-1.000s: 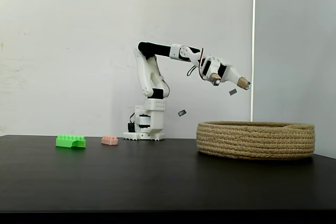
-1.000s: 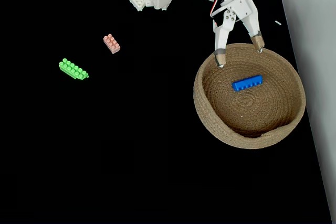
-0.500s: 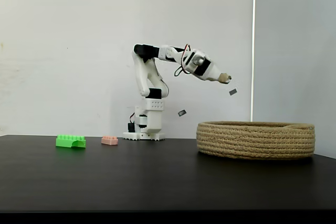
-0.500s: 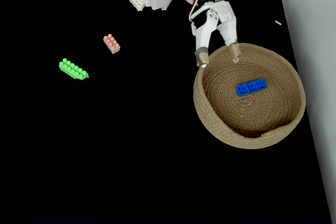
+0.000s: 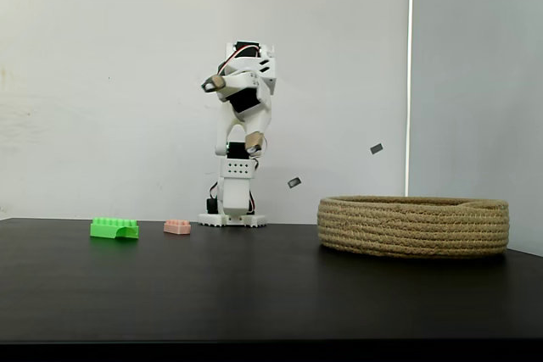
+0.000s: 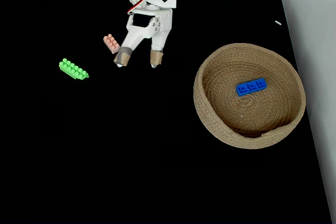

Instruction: Place the lego blocks in the tray

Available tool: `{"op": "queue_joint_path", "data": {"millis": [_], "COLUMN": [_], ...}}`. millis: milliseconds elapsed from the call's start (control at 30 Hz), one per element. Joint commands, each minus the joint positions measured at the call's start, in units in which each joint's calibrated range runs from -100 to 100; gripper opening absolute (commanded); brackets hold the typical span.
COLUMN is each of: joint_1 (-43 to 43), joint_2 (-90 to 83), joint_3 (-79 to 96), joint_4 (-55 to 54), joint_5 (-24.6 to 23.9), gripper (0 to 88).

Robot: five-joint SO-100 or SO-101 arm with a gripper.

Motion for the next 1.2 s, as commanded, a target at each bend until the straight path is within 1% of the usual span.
{"op": "queue_joint_path", "data": {"millis": [0, 67, 200, 433, 533, 633, 733, 867, 1033, 1133, 1167], "joint_1": [7.3, 10.5, 17.1, 27.2, 28.6, 29.0, 29.9, 32.0, 33.9, 34.3, 34.3], "joint_2": [0.0, 1.2, 9.5, 23.5, 26.8, 27.8, 28.4, 31.3, 35.1, 36.4, 36.7], "joint_3": [-5.9, -7.2, -13.4, -18.3, -18.3, -14.4, -11.5, -12.0, -12.6, -13.1, -13.1], "joint_4": [8.2, 10.6, 17.7, 16.4, 17.8, 18.1, 14.9, 13.3, 8.7, 8.7, 8.6], "joint_5": [2.7, 4.1, 7.1, 12.3, 13.5, 14.9, 15.6, 16.9, 18.2, 19.1, 19.4], "gripper": [52.6, 52.8, 53.1, 55.2, 53.1, 51.4, 49.5, 49.1, 48.3, 45.0, 42.5]}}
